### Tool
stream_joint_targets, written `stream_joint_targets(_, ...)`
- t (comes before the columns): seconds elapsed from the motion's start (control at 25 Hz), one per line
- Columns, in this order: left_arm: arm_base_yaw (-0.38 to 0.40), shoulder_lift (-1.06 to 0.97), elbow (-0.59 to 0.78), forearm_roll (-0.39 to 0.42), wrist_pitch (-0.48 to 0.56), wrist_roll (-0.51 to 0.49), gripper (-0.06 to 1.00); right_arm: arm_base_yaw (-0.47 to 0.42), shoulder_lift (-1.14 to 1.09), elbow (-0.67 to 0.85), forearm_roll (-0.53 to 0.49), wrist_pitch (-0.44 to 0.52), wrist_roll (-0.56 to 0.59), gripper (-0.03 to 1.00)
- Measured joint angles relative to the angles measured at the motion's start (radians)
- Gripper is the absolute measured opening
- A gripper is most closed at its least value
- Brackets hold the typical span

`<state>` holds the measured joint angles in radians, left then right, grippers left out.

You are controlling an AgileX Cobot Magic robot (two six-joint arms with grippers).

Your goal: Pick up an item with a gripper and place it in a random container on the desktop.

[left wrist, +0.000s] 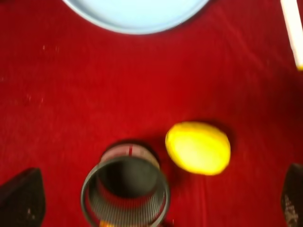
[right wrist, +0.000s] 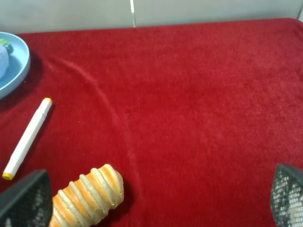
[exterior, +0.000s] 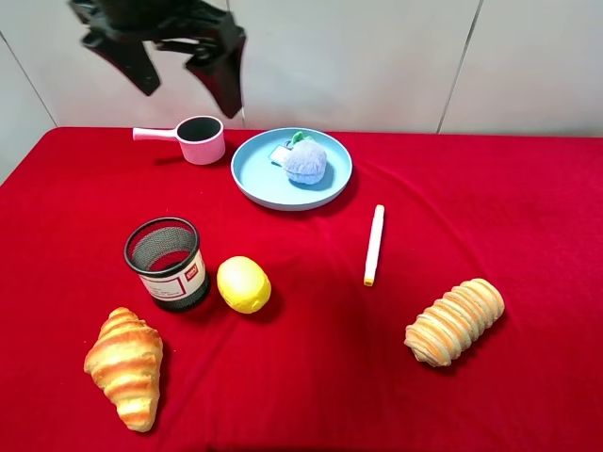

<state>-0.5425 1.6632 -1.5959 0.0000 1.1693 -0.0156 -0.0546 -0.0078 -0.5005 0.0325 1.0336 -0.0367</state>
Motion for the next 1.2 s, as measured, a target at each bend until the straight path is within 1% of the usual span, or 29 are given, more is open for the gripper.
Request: stream_joint_targets(1.2, 0.000, -0.959, 0.762, 0.000, 0.003, 0.003, 0.99, 0.000, 0.000, 0.000, 0.000, 0.000, 0.000, 0.69)
